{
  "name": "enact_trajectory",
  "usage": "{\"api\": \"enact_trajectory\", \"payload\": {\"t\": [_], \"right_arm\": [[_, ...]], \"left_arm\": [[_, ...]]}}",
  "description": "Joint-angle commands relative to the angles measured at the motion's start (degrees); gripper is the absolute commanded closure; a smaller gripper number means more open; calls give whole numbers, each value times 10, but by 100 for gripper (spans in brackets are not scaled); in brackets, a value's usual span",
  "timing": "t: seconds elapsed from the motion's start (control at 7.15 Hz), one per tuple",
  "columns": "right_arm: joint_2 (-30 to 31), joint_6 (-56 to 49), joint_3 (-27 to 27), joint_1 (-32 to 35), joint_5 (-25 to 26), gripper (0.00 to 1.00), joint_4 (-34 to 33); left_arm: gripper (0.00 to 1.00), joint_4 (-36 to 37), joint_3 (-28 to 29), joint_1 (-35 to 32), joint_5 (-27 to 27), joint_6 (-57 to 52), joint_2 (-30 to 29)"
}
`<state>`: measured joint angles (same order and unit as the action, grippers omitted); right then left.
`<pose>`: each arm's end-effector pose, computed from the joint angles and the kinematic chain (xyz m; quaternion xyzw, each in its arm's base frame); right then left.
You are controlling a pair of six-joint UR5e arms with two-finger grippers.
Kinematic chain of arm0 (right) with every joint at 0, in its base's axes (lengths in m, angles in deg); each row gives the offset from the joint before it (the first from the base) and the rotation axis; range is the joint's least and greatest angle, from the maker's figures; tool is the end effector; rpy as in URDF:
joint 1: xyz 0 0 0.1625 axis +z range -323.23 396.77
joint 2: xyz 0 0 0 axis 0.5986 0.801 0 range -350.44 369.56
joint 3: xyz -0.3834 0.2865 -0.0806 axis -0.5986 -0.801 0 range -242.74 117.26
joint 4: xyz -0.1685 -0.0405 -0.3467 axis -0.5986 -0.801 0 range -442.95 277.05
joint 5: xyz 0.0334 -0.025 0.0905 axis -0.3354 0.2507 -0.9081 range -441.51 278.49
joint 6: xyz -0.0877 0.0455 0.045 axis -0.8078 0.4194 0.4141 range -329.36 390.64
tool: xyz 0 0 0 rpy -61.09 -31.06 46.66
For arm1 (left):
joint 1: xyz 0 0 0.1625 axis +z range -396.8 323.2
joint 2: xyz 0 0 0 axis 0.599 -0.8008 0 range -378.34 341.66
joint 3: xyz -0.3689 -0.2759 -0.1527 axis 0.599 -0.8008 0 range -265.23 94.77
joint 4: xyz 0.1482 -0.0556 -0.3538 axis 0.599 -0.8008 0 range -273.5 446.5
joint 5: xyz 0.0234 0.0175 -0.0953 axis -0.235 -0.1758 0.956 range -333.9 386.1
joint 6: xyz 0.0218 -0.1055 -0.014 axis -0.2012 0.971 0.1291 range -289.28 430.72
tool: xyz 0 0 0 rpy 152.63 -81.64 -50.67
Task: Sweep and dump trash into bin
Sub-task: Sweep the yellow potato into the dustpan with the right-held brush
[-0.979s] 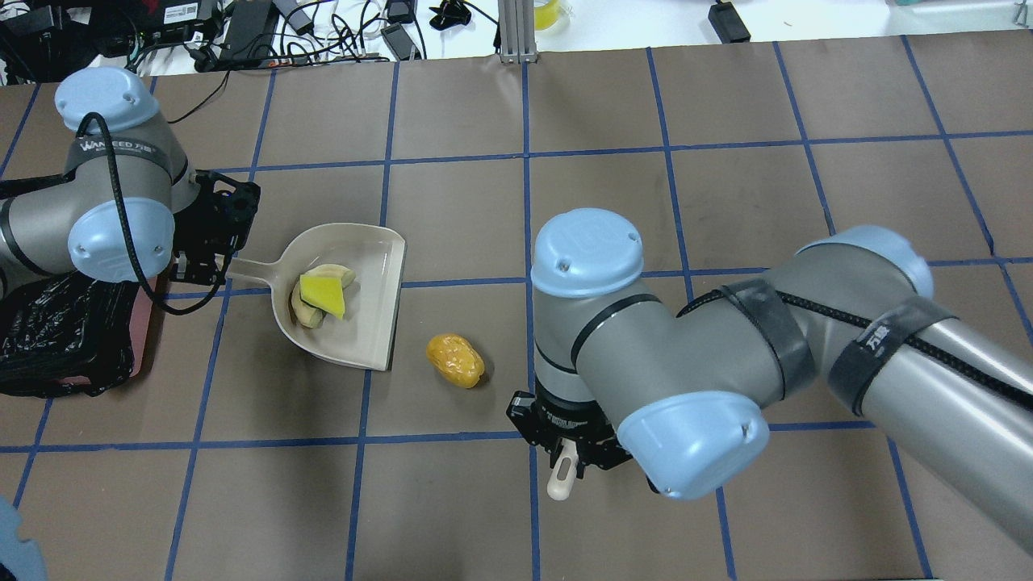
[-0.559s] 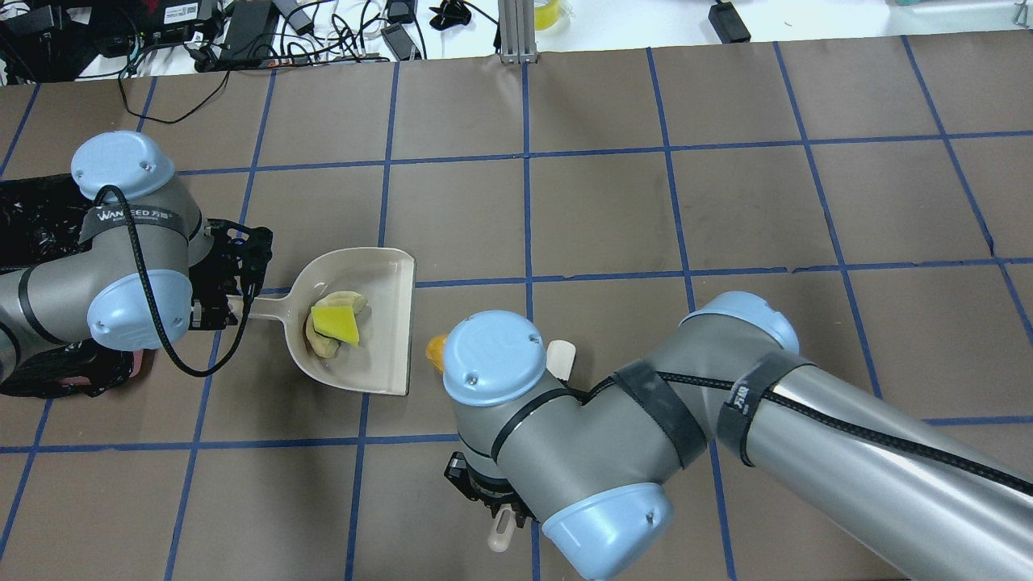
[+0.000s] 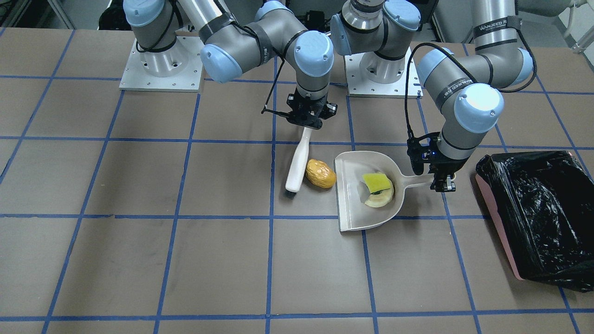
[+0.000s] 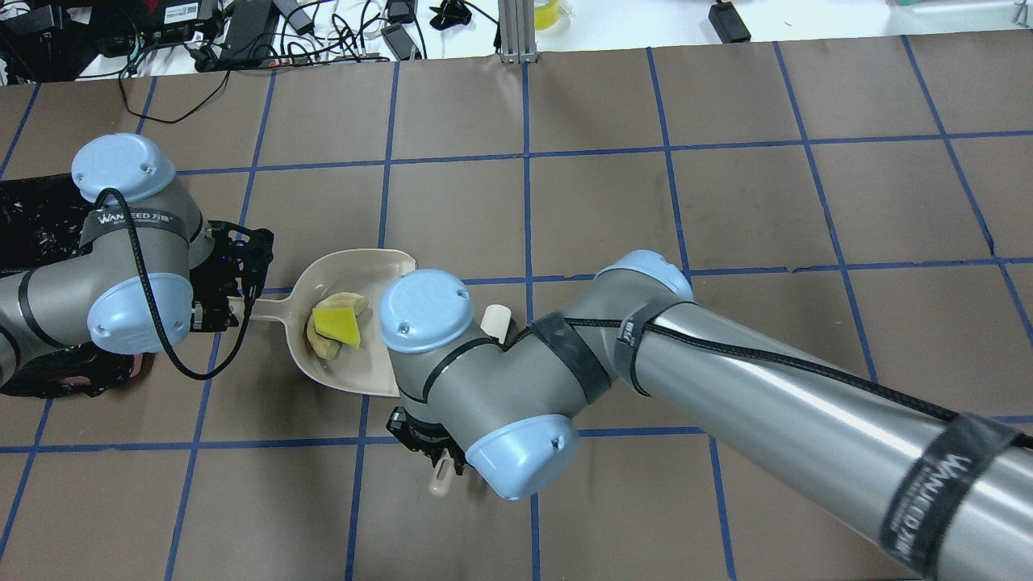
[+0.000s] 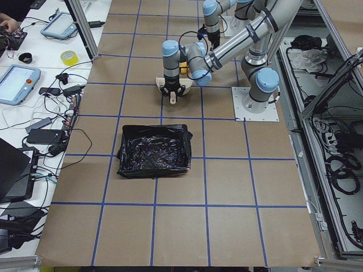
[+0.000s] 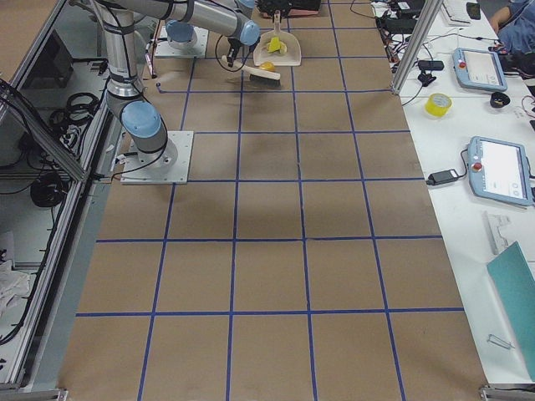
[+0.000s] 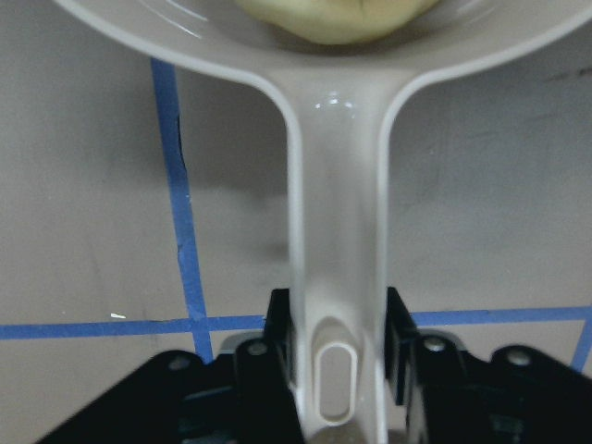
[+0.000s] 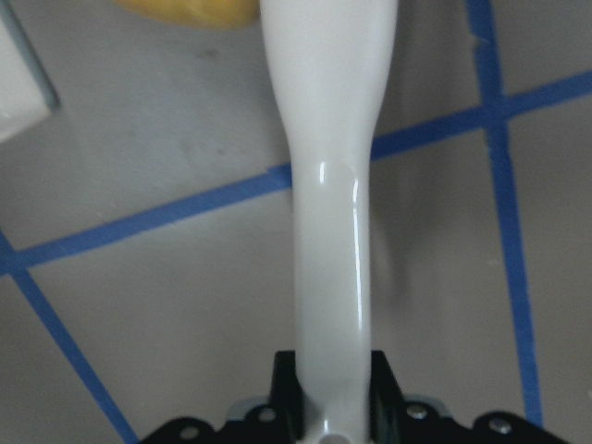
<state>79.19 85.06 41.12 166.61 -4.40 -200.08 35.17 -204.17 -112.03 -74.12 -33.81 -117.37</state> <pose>0.4770 -0.3258 0.2955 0.1328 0.9829 0.1239 0.0311 0.0081 -0.4777 0.3121 0.7025 0.7061 0.0737 0.0502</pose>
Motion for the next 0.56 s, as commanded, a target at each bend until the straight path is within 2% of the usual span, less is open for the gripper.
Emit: {"api": "enact_trajectory", "payload": {"t": [0.0,0.28,0.42], "right_arm": [[-77,-83,-120,6,-29,100,-3],[-103,-123,-174,7,-38,100,-4],[-104,-128,-174,7,-39,100,3]], "left_arm": [[99,0,1,2,1,-1,-1],[99,2,2,3,3,-1,-1],[99,2,4,4,3,-7,-2]]}}
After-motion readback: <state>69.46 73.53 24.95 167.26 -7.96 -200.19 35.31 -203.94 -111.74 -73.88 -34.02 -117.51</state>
